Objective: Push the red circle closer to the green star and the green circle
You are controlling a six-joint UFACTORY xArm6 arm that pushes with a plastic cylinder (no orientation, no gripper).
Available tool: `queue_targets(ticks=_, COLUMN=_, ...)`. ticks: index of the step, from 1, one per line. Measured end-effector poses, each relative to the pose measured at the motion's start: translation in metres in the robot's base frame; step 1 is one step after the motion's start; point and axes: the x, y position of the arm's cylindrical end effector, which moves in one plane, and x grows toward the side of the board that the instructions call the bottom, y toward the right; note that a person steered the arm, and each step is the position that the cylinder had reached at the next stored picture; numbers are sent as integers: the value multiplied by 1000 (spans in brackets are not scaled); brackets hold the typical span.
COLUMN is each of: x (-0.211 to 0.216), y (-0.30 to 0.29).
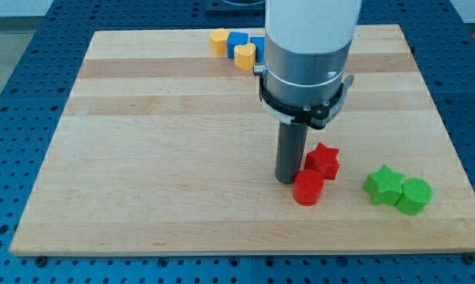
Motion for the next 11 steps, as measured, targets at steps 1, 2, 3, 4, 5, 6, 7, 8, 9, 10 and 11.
queue_targets(ticks=1, x=15, y=0)
queue_targets(ticks=2, x=31, y=-5)
queue_targets(ticks=3, x=54, y=-16)
queue_targets(ticks=4, x=58, y=-16)
queue_targets(ticks=5, x=55, y=-14)
queue_targets(ticks=6, x=48, y=-8)
queue_targets(ticks=7, x=42, y=5)
queue_targets(ticks=8, x=42, y=30)
queue_targets(ticks=9, x=39, y=51)
queue_targets(ticks=10, x=36, y=53)
queue_targets(ticks=11, x=36, y=26)
